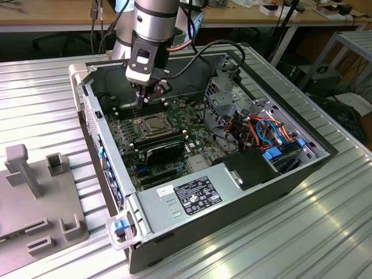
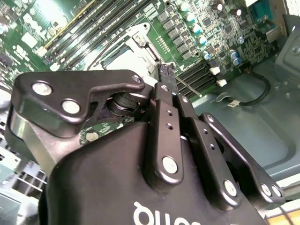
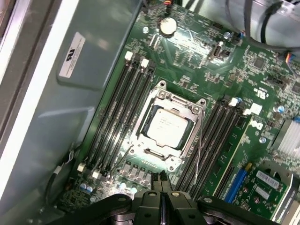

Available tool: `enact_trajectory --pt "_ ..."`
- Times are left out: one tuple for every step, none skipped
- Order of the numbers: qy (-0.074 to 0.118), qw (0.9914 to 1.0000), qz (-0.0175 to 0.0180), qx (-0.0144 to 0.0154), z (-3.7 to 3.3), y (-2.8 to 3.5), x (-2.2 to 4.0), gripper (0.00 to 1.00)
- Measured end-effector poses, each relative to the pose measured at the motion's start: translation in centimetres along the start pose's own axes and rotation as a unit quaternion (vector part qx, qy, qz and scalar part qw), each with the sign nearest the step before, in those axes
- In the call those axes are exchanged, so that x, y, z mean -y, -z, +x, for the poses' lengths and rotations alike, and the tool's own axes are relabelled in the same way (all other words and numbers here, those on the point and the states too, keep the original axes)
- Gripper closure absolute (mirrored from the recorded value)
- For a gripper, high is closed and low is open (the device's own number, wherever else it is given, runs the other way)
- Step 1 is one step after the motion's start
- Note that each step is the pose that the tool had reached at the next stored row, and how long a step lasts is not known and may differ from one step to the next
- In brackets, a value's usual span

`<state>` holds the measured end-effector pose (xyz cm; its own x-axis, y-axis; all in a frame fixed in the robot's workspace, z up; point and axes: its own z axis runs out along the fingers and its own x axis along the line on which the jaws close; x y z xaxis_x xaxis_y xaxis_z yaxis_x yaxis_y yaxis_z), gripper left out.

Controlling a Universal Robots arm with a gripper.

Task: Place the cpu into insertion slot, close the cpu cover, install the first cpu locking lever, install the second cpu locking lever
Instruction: 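Install the first cpu locking lever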

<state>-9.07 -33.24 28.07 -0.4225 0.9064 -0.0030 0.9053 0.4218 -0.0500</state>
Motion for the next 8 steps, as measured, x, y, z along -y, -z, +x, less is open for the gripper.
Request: enact_trajectory --pt "0.009 0.99996 0.0000 0.0004 0.00 0.00 0.00 0.89" --pt "0.023 0.99973 -0.0001 0.0012 0.00 0.00 0.00 0.89" --pt "0.030 0.99953 -0.0001 0.0015 0.00 0.00 0.00 0.89" --pt "0.040 0.99920 -0.0001 0.0020 0.00 0.00 0.00 0.89" --pt "0.050 0.99873 -0.0001 0.0025 0.00 0.00 0.00 0.89" --pt "0.059 0.99825 -0.0001 0.0029 0.00 0.00 0.00 0.89" --pt "0.079 0.99690 -0.0002 0.0039 0.00 -0.01 0.00 0.89" --pt "0.104 0.99462 -0.0003 0.0052 0.00 -0.01 0.00 0.89"
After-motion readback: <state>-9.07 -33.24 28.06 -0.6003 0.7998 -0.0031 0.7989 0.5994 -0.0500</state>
